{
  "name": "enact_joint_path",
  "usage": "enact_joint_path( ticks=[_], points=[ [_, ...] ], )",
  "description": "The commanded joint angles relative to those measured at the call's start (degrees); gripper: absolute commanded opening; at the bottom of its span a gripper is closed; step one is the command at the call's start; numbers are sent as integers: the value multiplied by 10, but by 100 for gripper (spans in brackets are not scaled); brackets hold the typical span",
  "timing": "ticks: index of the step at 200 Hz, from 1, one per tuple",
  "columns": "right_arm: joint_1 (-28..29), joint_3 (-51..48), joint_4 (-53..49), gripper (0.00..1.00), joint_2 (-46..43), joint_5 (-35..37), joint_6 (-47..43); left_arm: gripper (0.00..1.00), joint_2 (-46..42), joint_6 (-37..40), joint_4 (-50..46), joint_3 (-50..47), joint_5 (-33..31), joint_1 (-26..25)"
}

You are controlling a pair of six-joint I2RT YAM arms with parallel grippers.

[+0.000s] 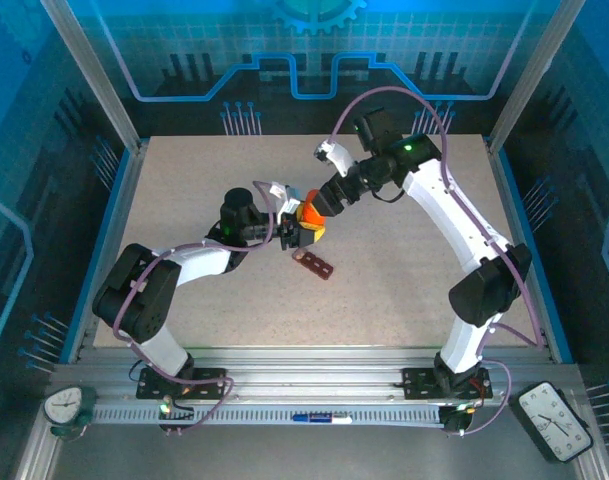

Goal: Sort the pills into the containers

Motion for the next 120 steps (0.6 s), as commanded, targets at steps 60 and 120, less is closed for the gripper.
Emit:
enact_joint_path(
  ticks=[60,120],
  points=[
    [12,22,-21,53,24,-7,-1,0,0,-5,11,23,20,4],
    [16,-21,23,38,7,27,115,0,-17,18,-14,26,-21,3]
  ],
)
